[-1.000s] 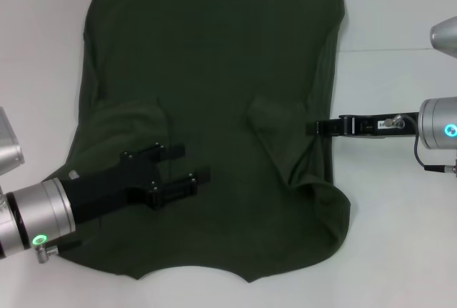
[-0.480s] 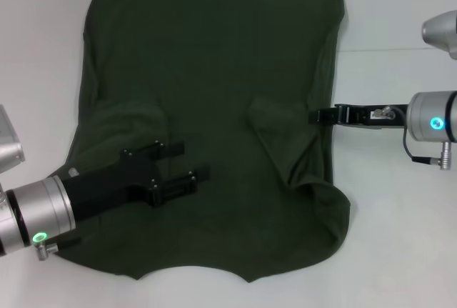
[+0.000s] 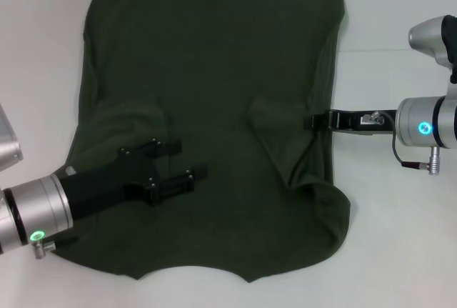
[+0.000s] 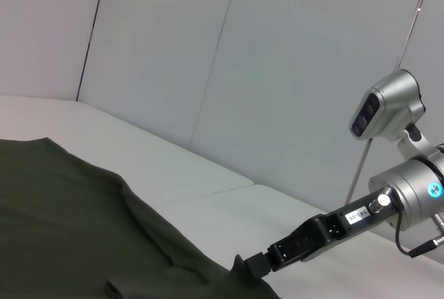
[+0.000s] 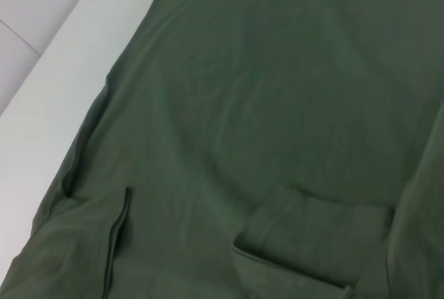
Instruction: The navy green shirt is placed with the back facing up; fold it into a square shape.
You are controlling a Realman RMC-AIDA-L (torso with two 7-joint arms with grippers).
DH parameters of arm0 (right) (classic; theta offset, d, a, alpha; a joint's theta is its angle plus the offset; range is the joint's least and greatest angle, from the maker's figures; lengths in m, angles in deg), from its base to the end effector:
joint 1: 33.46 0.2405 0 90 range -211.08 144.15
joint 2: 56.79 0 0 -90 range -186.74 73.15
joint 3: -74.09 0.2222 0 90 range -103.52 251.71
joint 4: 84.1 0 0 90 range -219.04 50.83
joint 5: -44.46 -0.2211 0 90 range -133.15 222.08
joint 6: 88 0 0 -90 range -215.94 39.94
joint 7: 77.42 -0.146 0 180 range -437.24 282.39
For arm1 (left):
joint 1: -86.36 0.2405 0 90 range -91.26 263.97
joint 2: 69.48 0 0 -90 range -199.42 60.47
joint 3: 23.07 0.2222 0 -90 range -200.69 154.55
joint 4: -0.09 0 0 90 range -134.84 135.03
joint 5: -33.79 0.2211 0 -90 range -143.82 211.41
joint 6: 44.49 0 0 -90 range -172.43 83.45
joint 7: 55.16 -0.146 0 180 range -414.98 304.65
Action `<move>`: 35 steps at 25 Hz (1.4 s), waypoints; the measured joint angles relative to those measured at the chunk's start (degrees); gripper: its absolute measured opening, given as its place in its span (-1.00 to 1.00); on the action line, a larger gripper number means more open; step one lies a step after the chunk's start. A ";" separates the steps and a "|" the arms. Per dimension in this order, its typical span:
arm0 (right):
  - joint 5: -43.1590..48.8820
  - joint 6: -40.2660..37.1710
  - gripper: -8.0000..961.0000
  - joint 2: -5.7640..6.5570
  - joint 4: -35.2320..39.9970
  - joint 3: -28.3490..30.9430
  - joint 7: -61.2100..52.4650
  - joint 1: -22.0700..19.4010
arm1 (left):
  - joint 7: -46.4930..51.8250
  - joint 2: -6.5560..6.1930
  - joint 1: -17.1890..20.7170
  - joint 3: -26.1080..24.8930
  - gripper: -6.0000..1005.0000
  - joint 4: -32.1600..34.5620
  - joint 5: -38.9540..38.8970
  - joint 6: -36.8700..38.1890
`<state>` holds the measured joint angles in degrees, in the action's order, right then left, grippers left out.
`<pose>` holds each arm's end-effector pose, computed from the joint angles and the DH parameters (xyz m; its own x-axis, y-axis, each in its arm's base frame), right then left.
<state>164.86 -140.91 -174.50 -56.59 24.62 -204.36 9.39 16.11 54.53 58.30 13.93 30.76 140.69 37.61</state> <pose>0.2427 0.4080 -0.0185 0.3441 -0.7943 -0.5007 -0.9389 -0.2858 -0.1919 -0.2465 0.3159 -0.0233 0.6797 0.3384 0.6507 0.5686 -0.8036 -0.1760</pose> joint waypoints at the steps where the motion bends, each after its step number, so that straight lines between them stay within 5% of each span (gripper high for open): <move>1: 0.00 -0.08 -0.48 0.08 0.00 0.00 -0.09 -0.09 | 0.00 0.00 0.02 0.00 0.52 0.01 0.00 0.00; 17: -0.08 1.40 -0.48 -0.46 -0.18 0.00 -0.21 -0.07 | 0.00 0.00 0.12 -0.01 0.52 0.01 -0.11 -0.02; 22: -0.25 1.22 -0.89 -0.86 0.44 0.06 -0.08 -0.20 | 0.00 0.00 0.11 -0.44 0.52 0.01 -0.02 0.02; 35: -4.81 -4.87 -0.98 -1.11 0.86 0.02 5.99 0.27 | 0.31 0.00 1.64 -0.81 0.52 1.37 0.19 0.99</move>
<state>160.05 -145.78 -175.61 -55.72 24.63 -198.37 9.66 16.41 54.54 59.94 13.12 32.12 140.88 38.60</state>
